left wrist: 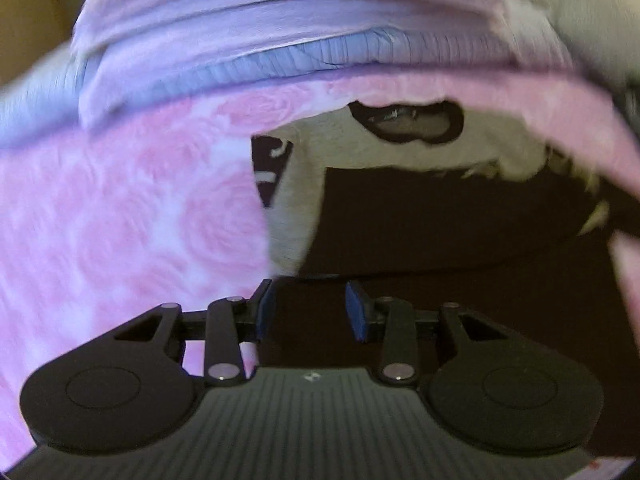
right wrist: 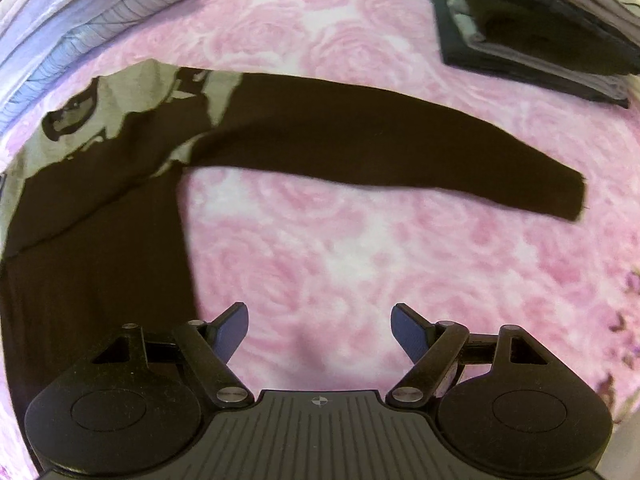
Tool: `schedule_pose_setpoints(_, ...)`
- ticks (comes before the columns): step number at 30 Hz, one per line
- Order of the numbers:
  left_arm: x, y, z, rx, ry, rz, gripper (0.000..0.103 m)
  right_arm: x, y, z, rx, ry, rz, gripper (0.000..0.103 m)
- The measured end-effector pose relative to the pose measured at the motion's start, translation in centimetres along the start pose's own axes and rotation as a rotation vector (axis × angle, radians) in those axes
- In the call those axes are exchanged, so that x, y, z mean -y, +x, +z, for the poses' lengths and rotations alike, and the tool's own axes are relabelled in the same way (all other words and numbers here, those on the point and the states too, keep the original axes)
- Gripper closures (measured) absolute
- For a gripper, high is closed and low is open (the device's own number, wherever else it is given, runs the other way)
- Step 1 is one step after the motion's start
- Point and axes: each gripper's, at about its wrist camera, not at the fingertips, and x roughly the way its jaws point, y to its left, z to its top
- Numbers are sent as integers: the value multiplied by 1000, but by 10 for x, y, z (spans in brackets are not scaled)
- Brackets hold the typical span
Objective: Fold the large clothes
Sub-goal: 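Grasp a brown sleeve cuff with the left tool, then fold the held sleeve across the sweater body with the left tool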
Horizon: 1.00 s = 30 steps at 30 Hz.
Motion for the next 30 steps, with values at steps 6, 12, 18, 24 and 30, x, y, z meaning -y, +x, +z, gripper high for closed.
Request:
schedule_pose_setpoints(6, 16, 27, -12, 40, 396, 78, 69, -20, 14, 12, 21, -10, 7, 27)
schedule_pose_setpoints(12, 32, 56, -28, 79, 723, 114, 85, -26, 24, 10, 0, 4, -24, 27)
schedule_pose_setpoints(18, 16, 61, -43, 77, 717, 174, 95, -30, 29, 8, 7, 18, -48, 27)
schedule_pose_setpoints(24, -14, 64, -52, -27, 562, 171, 100, -44, 39, 15, 23, 23, -43, 27)
schedule_pose_setpoints(30, -54, 36, -7, 50, 282, 22, 94, -62, 42, 24, 58, -11, -27, 27)
